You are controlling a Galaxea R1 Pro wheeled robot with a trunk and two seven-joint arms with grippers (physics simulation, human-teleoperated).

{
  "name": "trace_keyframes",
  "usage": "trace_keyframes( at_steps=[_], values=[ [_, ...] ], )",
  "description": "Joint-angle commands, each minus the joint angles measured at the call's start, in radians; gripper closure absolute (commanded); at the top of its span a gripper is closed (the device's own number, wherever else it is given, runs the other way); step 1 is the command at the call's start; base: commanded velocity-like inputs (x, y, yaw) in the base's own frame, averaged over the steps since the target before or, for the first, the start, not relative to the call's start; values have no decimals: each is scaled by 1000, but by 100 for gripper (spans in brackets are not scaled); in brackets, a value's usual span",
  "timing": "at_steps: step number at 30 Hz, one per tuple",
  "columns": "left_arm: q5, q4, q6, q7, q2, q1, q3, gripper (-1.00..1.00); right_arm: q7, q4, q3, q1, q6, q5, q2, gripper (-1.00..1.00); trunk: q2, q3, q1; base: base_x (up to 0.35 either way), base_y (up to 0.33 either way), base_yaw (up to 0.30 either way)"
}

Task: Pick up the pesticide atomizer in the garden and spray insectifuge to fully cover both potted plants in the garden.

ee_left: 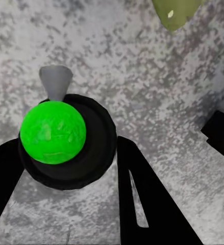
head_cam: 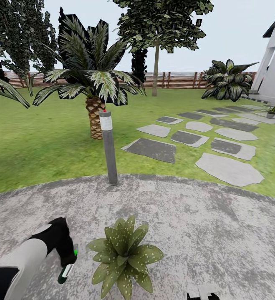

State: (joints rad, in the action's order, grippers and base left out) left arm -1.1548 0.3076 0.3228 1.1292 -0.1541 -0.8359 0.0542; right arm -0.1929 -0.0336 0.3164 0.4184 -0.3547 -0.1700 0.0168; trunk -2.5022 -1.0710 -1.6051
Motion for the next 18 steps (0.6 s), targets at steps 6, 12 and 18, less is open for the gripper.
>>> trace_keyframes(
  at_steps=[6,12,18],
  values=[
    [5,98,22,-27,-1,0,-73,100,-2,1,9,0,-3,-9,0,-100,0,-1,0,0,0,0],
    [1,77,78,-195,-1,0,-75,100,-2,1,9,0,-3,-9,0,-100,0,-1,0,0,0,0],
    [-5,60,140,-201,-19,3,-69,100,-2,1,9,0,-3,-9,0,-100,0,-1,0,0,0,0]
  ],
)
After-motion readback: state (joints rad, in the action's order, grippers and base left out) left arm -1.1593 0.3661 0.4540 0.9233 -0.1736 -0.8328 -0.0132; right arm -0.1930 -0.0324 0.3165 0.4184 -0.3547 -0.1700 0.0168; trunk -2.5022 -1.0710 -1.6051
